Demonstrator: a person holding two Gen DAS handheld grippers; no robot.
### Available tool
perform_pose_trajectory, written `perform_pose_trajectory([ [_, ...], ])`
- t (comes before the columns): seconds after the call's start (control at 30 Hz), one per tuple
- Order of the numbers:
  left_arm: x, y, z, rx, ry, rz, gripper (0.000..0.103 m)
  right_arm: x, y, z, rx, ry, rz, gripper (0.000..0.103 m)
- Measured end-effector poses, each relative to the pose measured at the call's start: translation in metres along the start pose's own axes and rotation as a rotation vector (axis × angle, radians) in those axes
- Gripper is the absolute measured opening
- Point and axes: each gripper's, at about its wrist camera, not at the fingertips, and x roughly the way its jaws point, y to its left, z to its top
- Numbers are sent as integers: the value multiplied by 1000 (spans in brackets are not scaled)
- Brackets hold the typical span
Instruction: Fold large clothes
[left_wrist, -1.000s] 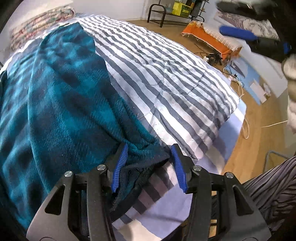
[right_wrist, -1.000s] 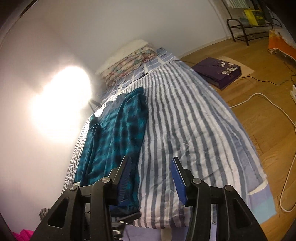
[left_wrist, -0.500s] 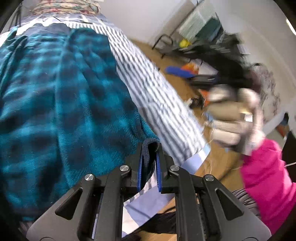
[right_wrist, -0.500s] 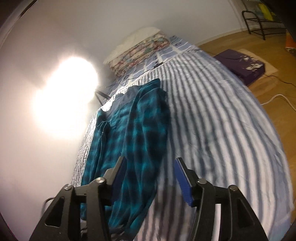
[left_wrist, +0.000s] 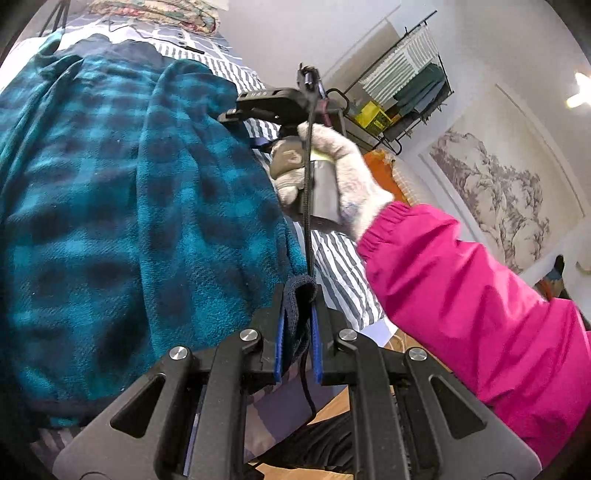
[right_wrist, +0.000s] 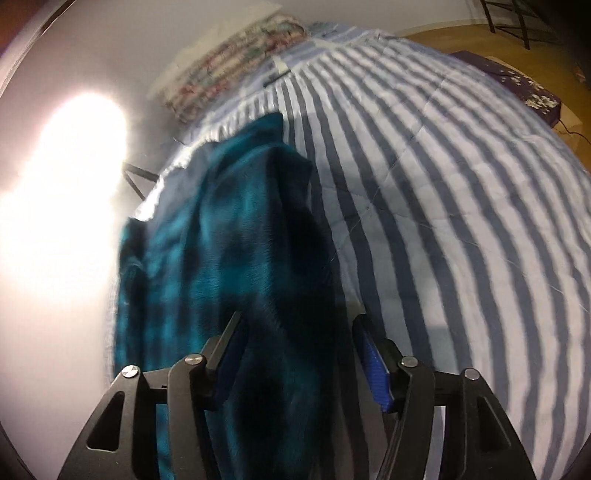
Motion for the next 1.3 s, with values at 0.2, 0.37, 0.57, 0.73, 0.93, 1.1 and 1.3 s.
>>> perform_pose_trajectory([
  [0.2, -18, 20, -1, -74, -30, -22, 9, 3, 29, 10, -67, -1, -44, 7],
  [0.37, -36, 39, -10, -189, -63, -52, 9, 0, 72, 13, -131, 14, -165, 5],
  [0.57, -56, 61, -17, -284, -102, -90, 9, -5, 145, 14, -262, -32, -294, 4],
  [0.73, -75, 83, -26, -351, -134, -100, 9, 20, 213, 7, -380, -38, -341, 4],
  [0.93, -95, 117, -43, -427, -158, -42, 9, 90, 289, -29, -612, 25, -437, 4],
  [1.1, -100, 127, -51, -443, -147, -16, 9, 139, 314, -65, -738, 94, -471, 4],
  [1.3, -104, 125, -55, -438, -148, -7, 9, 138, 317, -75, -780, 128, -469, 18],
])
